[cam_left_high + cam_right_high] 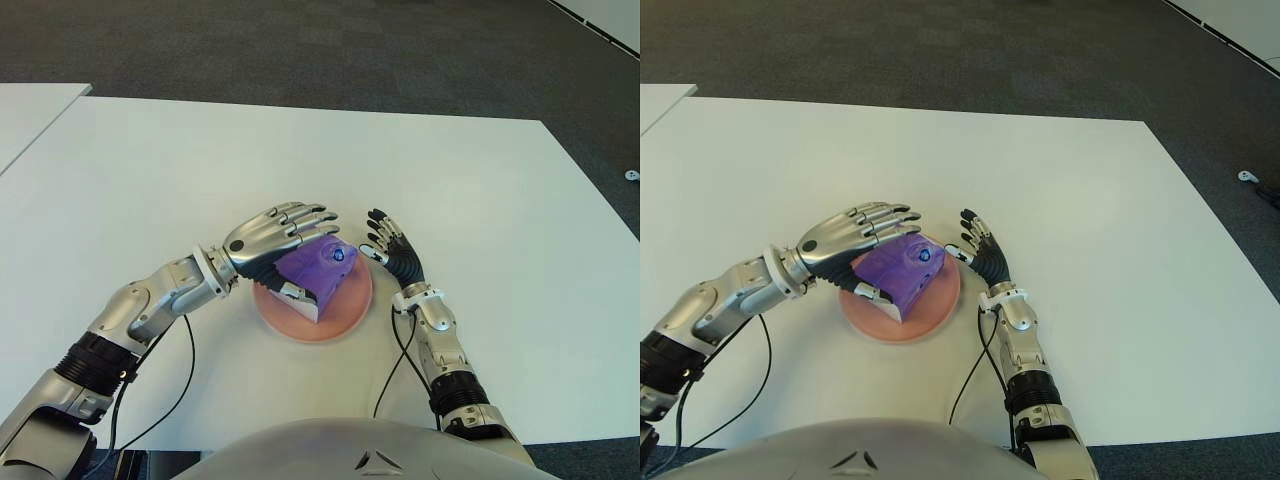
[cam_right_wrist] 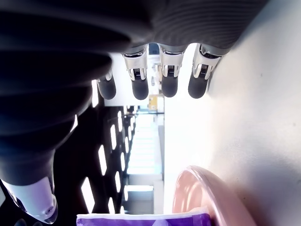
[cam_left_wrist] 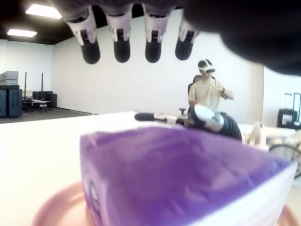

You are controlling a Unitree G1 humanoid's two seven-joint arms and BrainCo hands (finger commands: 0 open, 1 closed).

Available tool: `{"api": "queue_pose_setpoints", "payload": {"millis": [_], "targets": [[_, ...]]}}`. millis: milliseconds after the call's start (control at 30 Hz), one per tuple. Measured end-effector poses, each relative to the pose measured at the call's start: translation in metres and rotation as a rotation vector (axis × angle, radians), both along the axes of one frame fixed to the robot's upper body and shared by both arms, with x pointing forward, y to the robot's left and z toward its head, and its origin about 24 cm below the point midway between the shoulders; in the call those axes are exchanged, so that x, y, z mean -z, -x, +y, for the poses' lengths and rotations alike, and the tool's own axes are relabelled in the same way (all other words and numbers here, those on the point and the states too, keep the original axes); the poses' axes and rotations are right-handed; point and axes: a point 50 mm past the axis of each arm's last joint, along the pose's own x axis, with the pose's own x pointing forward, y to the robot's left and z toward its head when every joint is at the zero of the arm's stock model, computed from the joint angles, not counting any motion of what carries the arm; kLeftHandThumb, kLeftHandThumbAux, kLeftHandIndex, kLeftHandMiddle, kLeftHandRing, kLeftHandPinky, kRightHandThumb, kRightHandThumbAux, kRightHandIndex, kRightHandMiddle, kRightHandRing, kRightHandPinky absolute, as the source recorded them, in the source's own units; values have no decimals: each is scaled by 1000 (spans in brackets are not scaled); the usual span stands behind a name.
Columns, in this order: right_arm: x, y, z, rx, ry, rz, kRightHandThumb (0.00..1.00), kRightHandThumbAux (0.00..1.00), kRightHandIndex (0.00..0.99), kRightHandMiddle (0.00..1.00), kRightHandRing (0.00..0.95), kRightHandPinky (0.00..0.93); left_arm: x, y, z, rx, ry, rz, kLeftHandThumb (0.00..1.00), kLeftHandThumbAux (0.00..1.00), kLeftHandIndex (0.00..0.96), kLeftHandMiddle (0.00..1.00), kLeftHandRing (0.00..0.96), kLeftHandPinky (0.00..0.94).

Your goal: Put the tissue paper into the plate.

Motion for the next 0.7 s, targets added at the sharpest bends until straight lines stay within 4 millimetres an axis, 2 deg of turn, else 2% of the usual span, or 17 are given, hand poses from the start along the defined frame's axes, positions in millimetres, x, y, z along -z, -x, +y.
{"api": "queue_pose_setpoints", "payload": {"millis": [167, 300, 433, 700], "targets": [[-1, -3, 2, 2, -6, -3, 25, 663, 0, 0, 0, 0, -29, -7, 20, -35, 94, 19, 187, 199, 0, 0, 0, 0], [-4, -6, 3, 0, -8, -13, 27, 656, 0, 0, 0, 0, -47, -8, 32, -44, 223, 48, 161, 287, 0, 0, 0, 0], [-5, -8, 4, -3, -11, -15, 35, 649, 0, 0, 0, 0, -57, -12, 44, -51, 347, 103, 118, 337, 0, 0, 0, 0], [-2, -15, 7, -12, -11, 4, 44, 639, 0, 0, 0, 0, -68, -19, 76, -123, 715, 151, 17, 314, 0, 0, 0, 0]]}}
